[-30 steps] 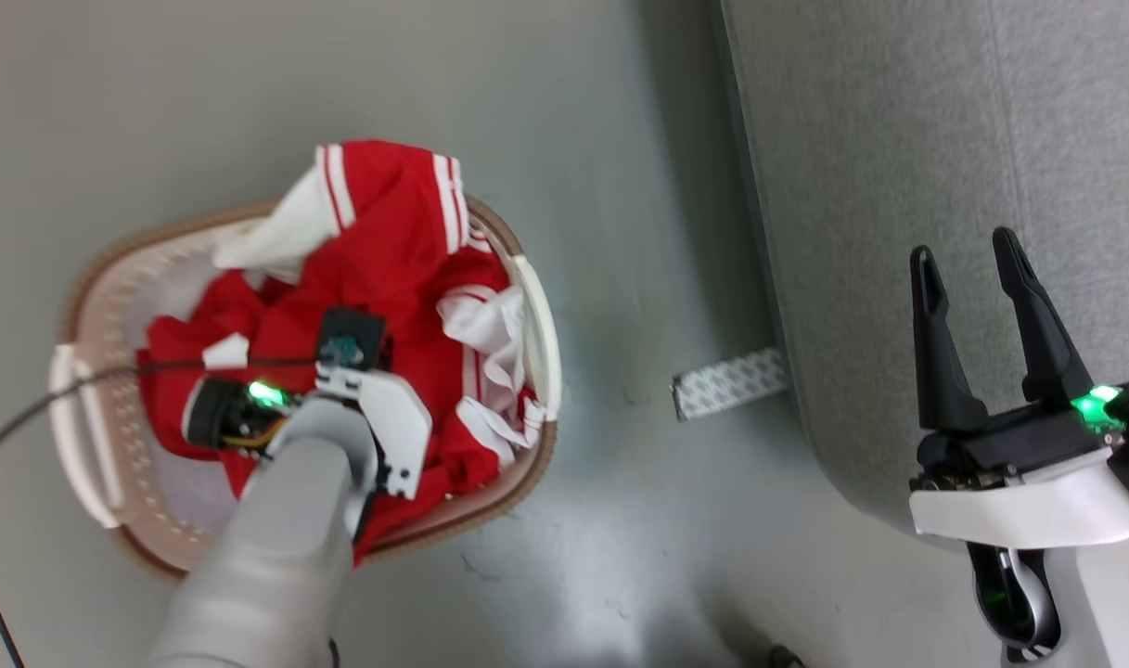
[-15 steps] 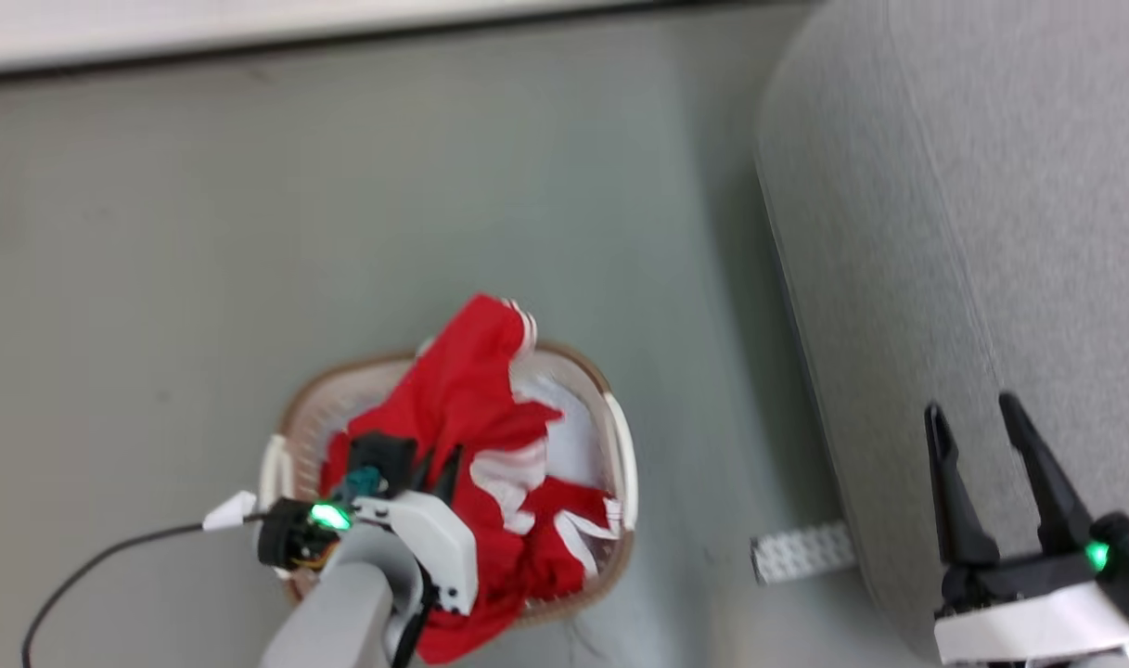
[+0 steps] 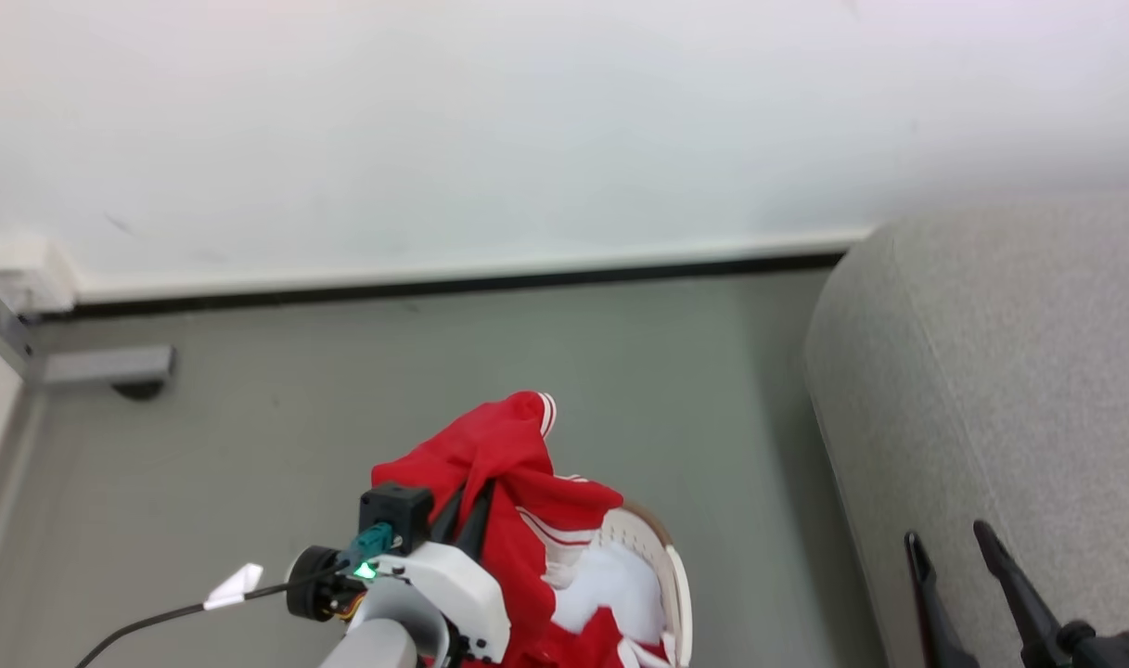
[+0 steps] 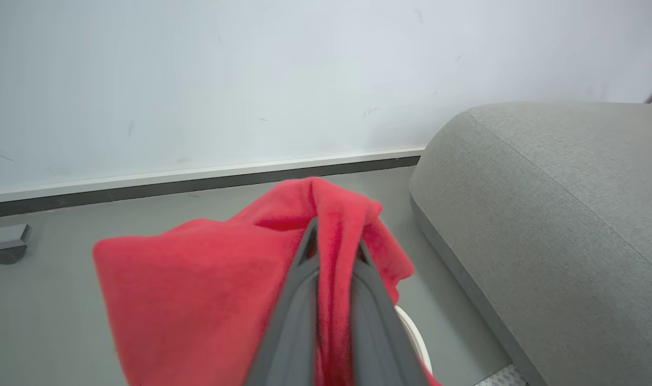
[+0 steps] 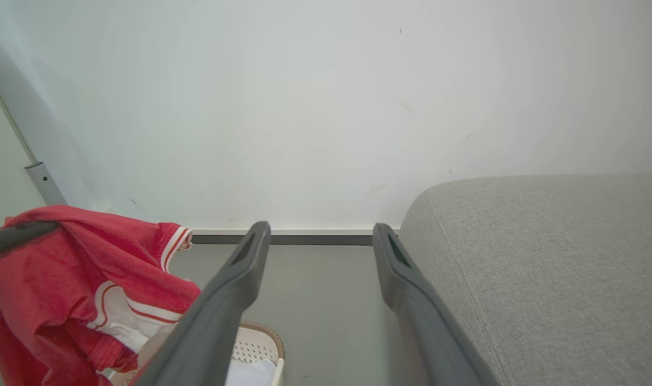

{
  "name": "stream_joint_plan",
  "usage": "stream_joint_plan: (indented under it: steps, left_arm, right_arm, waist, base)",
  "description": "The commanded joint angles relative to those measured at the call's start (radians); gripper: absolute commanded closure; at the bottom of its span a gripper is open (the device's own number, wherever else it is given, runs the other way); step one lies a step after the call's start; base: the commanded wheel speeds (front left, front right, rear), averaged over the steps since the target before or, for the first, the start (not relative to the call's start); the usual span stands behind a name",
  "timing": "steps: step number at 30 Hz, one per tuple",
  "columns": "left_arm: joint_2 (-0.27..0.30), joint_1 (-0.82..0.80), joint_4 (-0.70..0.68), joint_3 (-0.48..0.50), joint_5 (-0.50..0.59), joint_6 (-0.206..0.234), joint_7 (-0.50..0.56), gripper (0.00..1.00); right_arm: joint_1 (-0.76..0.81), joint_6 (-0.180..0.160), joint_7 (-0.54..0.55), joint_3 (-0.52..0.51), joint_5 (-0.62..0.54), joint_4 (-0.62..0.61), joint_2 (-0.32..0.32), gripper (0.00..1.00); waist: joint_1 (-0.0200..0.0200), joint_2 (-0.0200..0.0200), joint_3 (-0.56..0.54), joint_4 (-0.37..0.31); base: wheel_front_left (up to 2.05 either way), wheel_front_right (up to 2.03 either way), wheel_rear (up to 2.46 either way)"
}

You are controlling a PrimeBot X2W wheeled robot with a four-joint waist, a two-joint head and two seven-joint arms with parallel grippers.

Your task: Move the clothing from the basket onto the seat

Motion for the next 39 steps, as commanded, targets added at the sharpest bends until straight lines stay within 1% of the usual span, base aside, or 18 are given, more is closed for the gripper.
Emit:
stream_joint_plan:
  steps: [1, 10, 14, 19, 22, 26, 32, 35, 39]
  left_arm:
    - [0.014, 0.023, -0.022, 0.002, -0.013, 0.006, 0.007, 1.0]
    - [0.07, 0.083, -0.224, 0.011, -0.029, 0.034, 0.08, 1.0]
    - [0.09, 0.113, -0.309, 0.003, -0.026, 0.043, 0.123, 1.0]
    - [0.107, 0.14, -0.401, -0.008, -0.028, 0.052, 0.164, 1.0]
    - [0.111, 0.15, -0.448, -0.018, -0.03, 0.049, 0.183, 1.0]
    - [0.111, 0.156, -0.503, -0.038, -0.031, 0.036, 0.206, 1.0]
    - [0.104, 0.157, -0.568, -0.078, -0.027, 0.02, 0.241, 1.0]
    - [0.101, 0.15, -0.584, -0.095, -0.022, 0.014, 0.254, 1.0]
    - [0.093, 0.141, -0.6, -0.122, -0.017, 0.002, 0.268, 1.0]
  right_arm:
    - [0.026, -0.002, 0.001, 0.002, -0.002, 0.004, 0.001, 0.0]
    - [0.061, -0.002, 0.001, 0.016, -0.004, -0.002, 0.003, 0.0]
    - [0.057, -0.002, 0.001, 0.036, -0.014, -0.01, -0.009, 0.0]
    - [0.023, -0.002, 0.001, 0.06, -0.032, -0.032, -0.05, 0.0]
    - [0.004, -0.002, 0.001, 0.093, -0.042, -0.046, -0.089, 0.0]
    - [-0.05, -0.002, 0.001, 0.181, -0.051, -0.052, -0.165, 0.0]
    - [-0.183, -0.002, 0.001, 0.387, -0.036, -0.025, -0.271, 0.0]
    - [-0.266, -0.002, 0.001, 0.497, -0.025, 0.008, -0.302, 0.0]
    - [-0.371, -0.002, 0.001, 0.626, -0.002, 0.071, -0.311, 0.0]
  waist:
    - [0.0004, -0.0001, -0.072, 0.019]
    - [0.0004, -0.0001, -0.11, -0.008]
    - [0.0004, -0.0001, -0.113, -0.018]
    - [0.0004, -0.0001, -0.109, -0.023]
    - [0.0004, -0.0001, -0.105, -0.023]
    - [0.0004, -0.0001, -0.101, -0.022]
    - [0.0004, -0.0001, -0.099, -0.017]
    - [0.0004, -0.0001, -0.097, -0.016]
    - [0.0004, -0.0001, -0.098, -0.014]
  base:
    - [0.0, 0.0, 0.0]
    - [0.0, 0.0, 0.0]
    - [0.0, 0.0, 0.0]
    - [0.0, 0.0, 0.0]
    - [0.0, 0.0, 0.0]
    - [0.0, 0.0, 0.0]
    - [0.0, 0.0, 0.0]
    - [0.0, 0.0, 0.0]
    - [0.0, 0.0, 0.0]
